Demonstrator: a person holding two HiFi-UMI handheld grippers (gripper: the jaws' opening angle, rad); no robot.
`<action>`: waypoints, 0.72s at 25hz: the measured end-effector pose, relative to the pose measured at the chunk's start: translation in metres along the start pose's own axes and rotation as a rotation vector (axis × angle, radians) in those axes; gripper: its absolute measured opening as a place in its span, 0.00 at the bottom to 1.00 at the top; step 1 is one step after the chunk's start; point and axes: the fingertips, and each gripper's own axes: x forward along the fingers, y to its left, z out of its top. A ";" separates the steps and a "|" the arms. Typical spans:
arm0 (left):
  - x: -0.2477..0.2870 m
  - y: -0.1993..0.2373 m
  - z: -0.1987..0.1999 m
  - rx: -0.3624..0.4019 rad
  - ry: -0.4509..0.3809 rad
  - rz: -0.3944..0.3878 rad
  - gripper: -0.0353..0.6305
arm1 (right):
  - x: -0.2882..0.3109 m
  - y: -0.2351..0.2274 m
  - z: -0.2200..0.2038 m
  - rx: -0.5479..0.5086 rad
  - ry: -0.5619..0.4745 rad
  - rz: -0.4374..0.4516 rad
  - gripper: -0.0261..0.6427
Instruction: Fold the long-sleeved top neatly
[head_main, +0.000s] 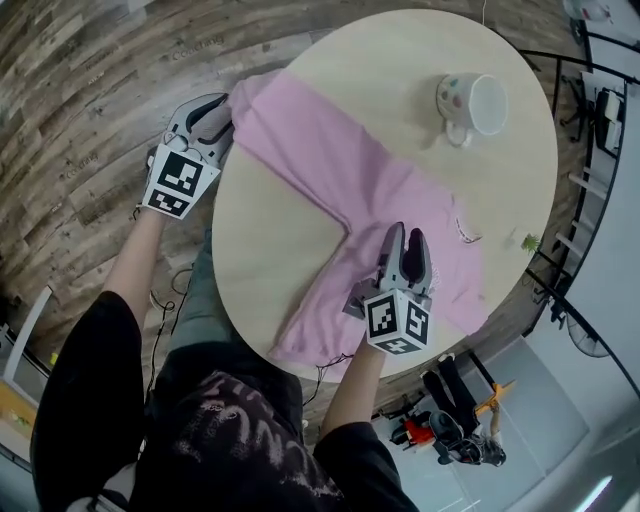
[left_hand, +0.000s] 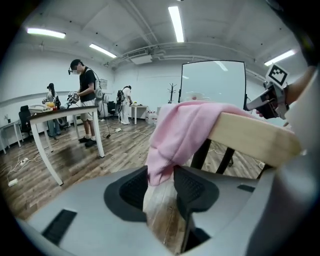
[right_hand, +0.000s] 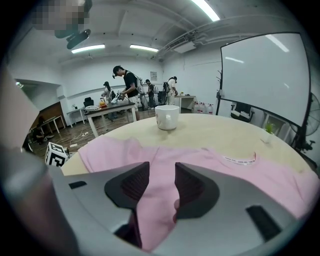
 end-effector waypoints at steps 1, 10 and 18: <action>0.002 0.001 0.003 0.015 -0.004 -0.004 0.30 | 0.000 -0.001 0.000 0.007 0.000 -0.005 0.29; -0.009 0.026 0.019 0.052 -0.022 0.043 0.11 | -0.005 -0.002 0.008 0.039 -0.023 -0.026 0.29; -0.048 0.051 0.065 0.068 -0.077 0.119 0.10 | -0.032 -0.008 0.015 0.094 -0.072 -0.041 0.29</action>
